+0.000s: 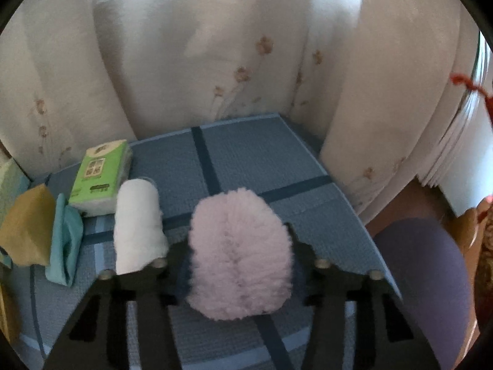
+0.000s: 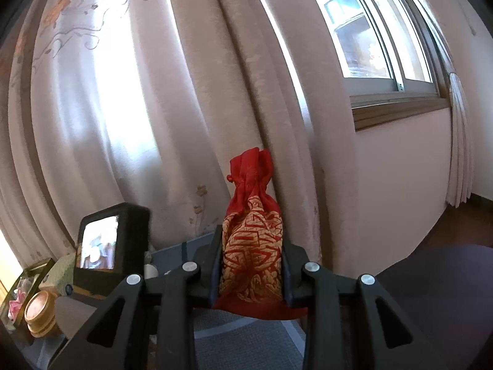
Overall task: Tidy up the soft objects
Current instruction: 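Carry the pink puff and red pouch over the gold tray with both grippers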
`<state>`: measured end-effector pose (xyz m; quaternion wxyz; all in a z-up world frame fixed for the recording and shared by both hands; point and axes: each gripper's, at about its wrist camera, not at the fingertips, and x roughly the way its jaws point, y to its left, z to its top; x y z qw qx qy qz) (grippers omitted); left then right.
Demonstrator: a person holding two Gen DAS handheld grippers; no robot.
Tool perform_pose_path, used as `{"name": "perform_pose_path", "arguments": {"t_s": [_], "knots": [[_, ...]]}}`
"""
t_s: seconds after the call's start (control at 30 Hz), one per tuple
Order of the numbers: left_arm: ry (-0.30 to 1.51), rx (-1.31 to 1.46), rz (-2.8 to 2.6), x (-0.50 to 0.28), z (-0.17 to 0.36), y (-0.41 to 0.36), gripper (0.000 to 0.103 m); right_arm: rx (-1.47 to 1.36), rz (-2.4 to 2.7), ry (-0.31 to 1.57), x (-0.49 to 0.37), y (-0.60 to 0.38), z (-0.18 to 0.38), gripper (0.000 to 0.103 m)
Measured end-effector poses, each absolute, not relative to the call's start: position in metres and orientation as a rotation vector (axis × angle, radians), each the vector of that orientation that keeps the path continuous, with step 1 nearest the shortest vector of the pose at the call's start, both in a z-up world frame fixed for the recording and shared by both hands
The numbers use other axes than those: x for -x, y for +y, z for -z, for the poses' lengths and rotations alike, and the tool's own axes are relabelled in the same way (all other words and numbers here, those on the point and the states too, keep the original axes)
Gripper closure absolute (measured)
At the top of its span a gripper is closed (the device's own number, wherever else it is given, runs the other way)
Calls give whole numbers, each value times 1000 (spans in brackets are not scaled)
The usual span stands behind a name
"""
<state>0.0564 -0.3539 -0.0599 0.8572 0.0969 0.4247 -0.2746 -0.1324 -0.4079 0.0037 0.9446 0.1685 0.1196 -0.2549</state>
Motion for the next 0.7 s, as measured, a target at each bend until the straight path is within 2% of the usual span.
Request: {"name": "perform_pose_path", "arguments": {"t_s": [0.1, 0.43, 0.7], "knots": [[868, -156, 607, -53, 55, -344, 67, -361, 530, 234, 135, -410, -3, 69], [450, -152, 582, -4, 11, -294, 66, -340, 554, 231, 135, -405, -3, 69], [416, -126, 506, -1, 8, -258, 66, -288, 581, 238, 132, -397, -5, 70]]}}
